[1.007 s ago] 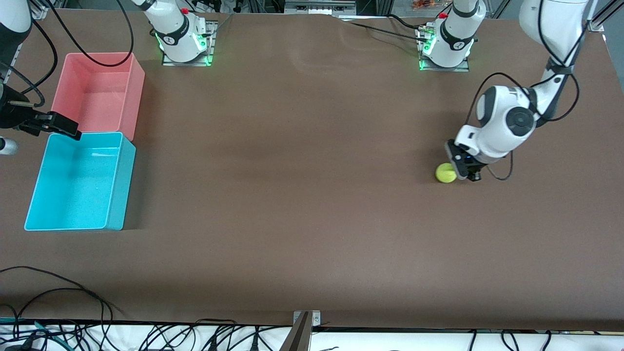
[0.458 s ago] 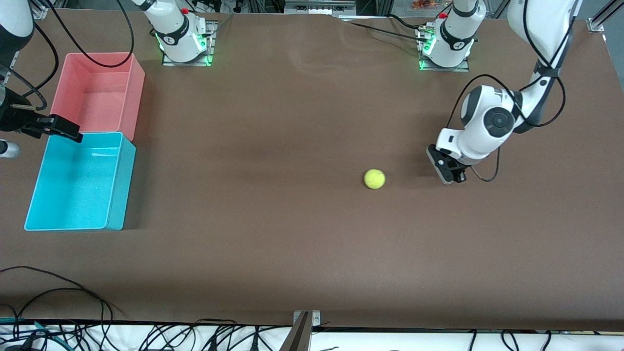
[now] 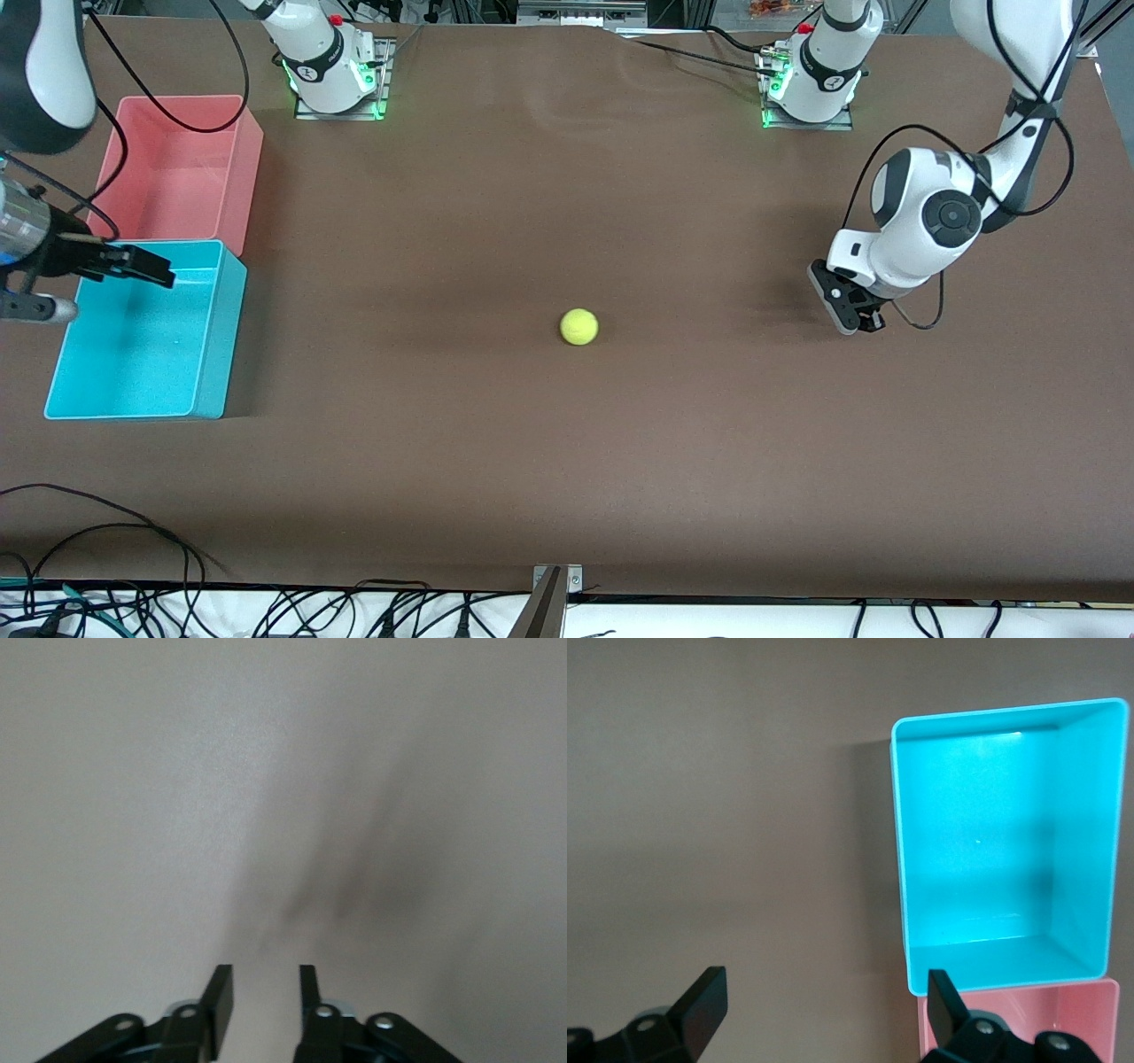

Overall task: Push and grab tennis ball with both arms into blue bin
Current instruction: 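Push the tennis ball with the left gripper toward the cyan bin, then lower the right gripper beside the ball while the left gripper returns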

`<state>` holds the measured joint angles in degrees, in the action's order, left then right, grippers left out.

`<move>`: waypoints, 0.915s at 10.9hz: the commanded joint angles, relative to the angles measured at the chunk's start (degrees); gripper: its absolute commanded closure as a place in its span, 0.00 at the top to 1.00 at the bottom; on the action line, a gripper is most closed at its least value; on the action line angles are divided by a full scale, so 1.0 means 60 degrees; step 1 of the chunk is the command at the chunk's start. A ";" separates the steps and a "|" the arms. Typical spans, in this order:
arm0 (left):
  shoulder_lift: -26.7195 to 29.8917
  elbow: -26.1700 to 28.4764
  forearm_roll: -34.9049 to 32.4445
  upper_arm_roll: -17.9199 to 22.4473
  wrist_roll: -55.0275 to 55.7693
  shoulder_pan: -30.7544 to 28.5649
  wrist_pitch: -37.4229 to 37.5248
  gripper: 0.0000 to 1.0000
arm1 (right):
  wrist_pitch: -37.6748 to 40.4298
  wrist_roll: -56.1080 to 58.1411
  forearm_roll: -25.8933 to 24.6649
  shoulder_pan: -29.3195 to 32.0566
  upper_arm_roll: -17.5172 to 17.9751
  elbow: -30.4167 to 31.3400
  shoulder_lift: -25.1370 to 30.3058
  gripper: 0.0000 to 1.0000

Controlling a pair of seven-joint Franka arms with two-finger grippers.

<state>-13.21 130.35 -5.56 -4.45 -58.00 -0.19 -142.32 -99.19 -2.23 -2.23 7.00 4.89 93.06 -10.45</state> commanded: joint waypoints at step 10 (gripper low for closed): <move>0.3766 0.0161 -0.0172 -0.0048 -0.0089 0.0002 0.1029 1.00 | -0.1469 0.1149 0.0283 -0.0156 0.0401 0.1642 -0.0632 1.00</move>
<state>3.19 130.79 -5.56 -4.48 -58.05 -0.18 -137.08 -105.00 3.79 -1.94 5.83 7.13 99.76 -15.43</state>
